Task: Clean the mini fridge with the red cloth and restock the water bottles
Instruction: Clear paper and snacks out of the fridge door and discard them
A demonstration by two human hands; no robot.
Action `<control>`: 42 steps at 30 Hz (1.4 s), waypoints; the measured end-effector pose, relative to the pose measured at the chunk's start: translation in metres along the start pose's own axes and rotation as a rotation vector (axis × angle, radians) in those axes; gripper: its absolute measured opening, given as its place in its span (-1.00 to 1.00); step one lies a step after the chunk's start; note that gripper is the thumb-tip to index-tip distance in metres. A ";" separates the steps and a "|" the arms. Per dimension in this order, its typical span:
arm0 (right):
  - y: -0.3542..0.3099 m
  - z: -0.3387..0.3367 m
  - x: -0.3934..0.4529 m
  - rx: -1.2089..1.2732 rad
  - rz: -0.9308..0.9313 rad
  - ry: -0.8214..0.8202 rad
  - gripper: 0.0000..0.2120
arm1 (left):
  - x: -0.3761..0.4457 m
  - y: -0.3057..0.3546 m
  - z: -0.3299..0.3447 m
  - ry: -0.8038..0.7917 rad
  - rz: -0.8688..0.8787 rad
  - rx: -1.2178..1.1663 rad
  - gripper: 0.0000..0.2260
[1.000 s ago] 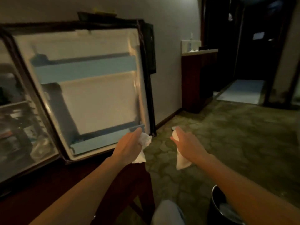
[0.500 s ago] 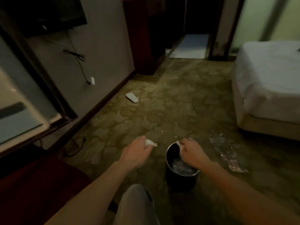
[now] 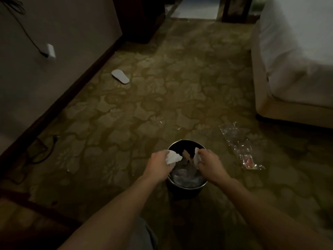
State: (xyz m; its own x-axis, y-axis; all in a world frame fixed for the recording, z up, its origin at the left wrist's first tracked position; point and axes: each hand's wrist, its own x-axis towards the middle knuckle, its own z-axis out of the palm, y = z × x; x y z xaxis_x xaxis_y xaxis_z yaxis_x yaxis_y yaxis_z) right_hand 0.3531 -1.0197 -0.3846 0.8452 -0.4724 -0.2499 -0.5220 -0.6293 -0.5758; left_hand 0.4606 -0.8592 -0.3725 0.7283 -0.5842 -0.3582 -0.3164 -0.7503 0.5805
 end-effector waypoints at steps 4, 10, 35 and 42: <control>0.023 0.019 0.030 0.043 0.040 -0.024 -0.81 | 0.038 -0.007 0.032 -0.051 -0.029 -0.019 -0.51; 0.054 0.044 0.039 0.061 0.101 -0.107 -0.53 | 0.054 -0.021 0.053 -0.089 -0.032 0.026 -0.47; -0.176 -0.043 -0.135 -0.338 -0.469 -0.004 -0.55 | -0.239 -0.013 -0.146 0.358 0.018 0.447 -0.68; -0.296 -0.058 -0.217 -0.392 -0.685 0.013 -0.44 | -0.369 -0.020 -0.225 0.538 0.009 0.627 -0.61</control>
State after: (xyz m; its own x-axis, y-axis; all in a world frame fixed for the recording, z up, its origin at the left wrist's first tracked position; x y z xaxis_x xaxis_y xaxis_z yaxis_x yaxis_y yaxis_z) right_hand 0.3178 -0.7669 -0.1152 0.9931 0.0934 0.0712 0.1098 -0.9534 -0.2811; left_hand 0.3352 -0.5587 -0.0872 0.8655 -0.4822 0.1358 -0.4877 -0.8730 0.0086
